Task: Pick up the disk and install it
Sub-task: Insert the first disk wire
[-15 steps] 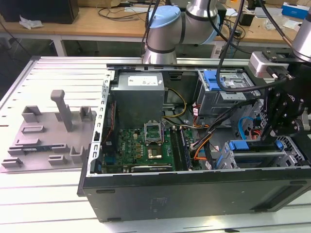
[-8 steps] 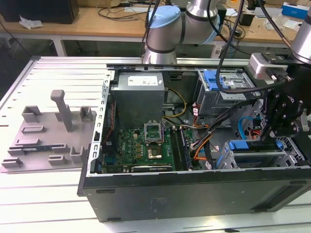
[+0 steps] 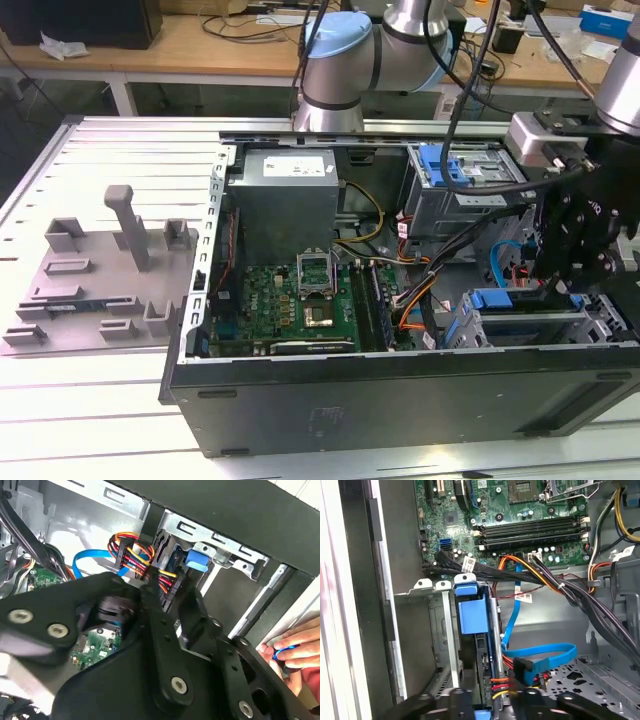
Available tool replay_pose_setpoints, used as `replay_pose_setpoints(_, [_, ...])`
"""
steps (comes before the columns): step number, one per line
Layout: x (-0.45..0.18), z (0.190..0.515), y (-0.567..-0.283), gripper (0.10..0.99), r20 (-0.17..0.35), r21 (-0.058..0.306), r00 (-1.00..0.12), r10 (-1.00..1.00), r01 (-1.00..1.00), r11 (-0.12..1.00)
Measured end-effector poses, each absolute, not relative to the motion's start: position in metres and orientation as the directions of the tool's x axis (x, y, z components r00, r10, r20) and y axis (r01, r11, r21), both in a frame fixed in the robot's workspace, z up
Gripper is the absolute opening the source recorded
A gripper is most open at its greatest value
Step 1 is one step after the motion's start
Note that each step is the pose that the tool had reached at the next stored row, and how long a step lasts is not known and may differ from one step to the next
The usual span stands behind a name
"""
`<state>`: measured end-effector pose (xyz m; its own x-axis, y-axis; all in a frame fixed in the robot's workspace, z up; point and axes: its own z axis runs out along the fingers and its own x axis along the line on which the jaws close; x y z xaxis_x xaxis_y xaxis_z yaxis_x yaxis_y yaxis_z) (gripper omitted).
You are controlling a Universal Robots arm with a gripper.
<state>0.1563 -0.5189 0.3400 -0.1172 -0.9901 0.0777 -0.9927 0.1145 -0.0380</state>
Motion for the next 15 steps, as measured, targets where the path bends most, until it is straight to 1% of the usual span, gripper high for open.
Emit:
replay_pose_setpoints(1, [0.156, 0.344, -0.519, 0.482, 0.078, -0.038, -0.117, -0.990, -0.993, 0.114])
replay_pose_setpoints(2, [0.156, 0.348, -0.519, 0.482, 0.078, -0.038, -0.117, -0.990, -0.993, 0.114])
replay_pose_setpoints(5, [0.156, 0.366, -0.518, 0.663, 0.078, -0.038, -0.117, -0.990, -0.993, 0.114])
replay_pose_setpoints(6, [0.156, 0.371, -0.518, 0.663, 0.078, -0.038, -0.117, -0.990, -0.993, 0.115])
replay_pose_setpoints(7, [0.156, 0.375, -0.518, 0.725, 0.078, -0.038, -0.117, -0.990, -0.993, 0.115])
replay_pose_setpoints(11, [0.157, 0.396, -0.515, 0.725, 0.078, -0.038, -0.117, -0.990, -0.993, 0.114])
replay_pose_setpoints(12, [0.157, 0.398, -0.514, 0.710, 0.077, -0.038, -0.117, -0.990, -0.993, 0.115])
replay_pose_setpoints(14, [0.157, 0.398, -0.514, 0.576, 0.078, -0.038, -0.117, -0.990, -0.993, 0.114])
replay_pose_setpoints(15, [0.157, 0.398, -0.514, 0.576, 0.078, -0.038, -0.117, -0.990, -0.993, 0.114])
